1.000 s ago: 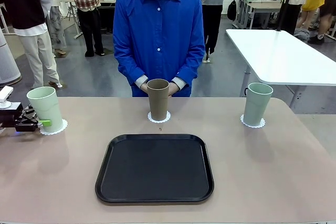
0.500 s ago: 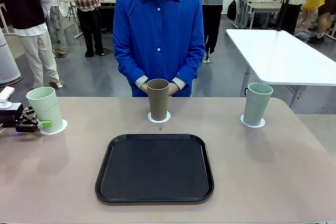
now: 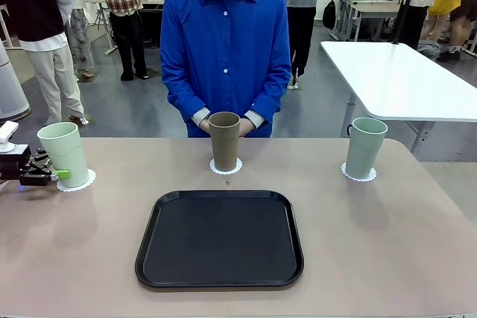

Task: Place coasters on the table and set cups on them.
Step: Take one Reusable plastic cup from the Flat Tray and place it on a coaster set by the human.

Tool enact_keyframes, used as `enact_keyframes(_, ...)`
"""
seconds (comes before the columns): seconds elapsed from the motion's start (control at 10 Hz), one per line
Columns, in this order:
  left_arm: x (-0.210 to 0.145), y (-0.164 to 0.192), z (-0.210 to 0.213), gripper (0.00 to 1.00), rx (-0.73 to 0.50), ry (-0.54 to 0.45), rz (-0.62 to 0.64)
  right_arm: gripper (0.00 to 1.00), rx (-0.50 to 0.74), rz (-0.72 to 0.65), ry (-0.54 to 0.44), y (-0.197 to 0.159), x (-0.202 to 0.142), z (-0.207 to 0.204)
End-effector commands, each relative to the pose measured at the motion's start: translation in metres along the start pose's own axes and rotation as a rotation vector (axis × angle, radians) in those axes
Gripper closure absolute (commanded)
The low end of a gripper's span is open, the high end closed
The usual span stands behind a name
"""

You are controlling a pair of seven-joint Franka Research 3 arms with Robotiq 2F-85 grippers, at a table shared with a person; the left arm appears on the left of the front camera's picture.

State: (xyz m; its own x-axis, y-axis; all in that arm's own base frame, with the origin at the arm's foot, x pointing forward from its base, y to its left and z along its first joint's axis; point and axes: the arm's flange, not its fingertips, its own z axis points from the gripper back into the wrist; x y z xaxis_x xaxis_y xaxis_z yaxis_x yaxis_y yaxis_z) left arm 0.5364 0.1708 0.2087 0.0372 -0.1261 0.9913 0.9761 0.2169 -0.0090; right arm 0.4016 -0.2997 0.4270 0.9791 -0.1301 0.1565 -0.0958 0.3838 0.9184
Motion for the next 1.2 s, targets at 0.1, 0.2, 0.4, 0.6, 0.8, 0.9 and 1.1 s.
enact_keyframes(0.1, 0.006, 0.004, 0.013, 0.0, -0.013, 0.031, 0.022, 0.0, -0.007, -0.009, -0.001, 0.001, 0.001, 0.0)
enact_keyframes(0.2, 0.005, 0.005, 0.016, 0.0, -0.008, 0.03, 0.029, 0.0, -0.007, -0.009, -0.001, 0.001, 0.001, 0.0)
enact_keyframes(0.4, 0.002, 0.005, 0.016, 0.0, -0.014, 0.038, 0.034, 0.0, -0.007, -0.009, -0.001, 0.001, 0.001, 0.0)
enact_keyframes(0.6, 0.001, 0.005, 0.018, 0.0, -0.02, 0.044, 0.038, 0.0, -0.007, -0.009, -0.001, 0.001, 0.001, 0.0)
enact_keyframes(0.8, -0.001, 0.005, 0.021, 0.0, -0.033, 0.064, 0.048, 0.0, -0.007, -0.009, -0.001, 0.001, 0.001, 0.0)
enact_keyframes(0.9, -0.002, 0.003, 0.022, 0.0, -0.042, 0.079, 0.052, 0.0, -0.007, -0.009, -0.001, 0.001, 0.001, 0.0)
enact_keyframes(1.1, -0.002, 0.002, 0.025, 0.0, -0.044, 0.086, 0.056, 0.0, -0.007, -0.009, -0.001, 0.001, 0.001, 0.0)
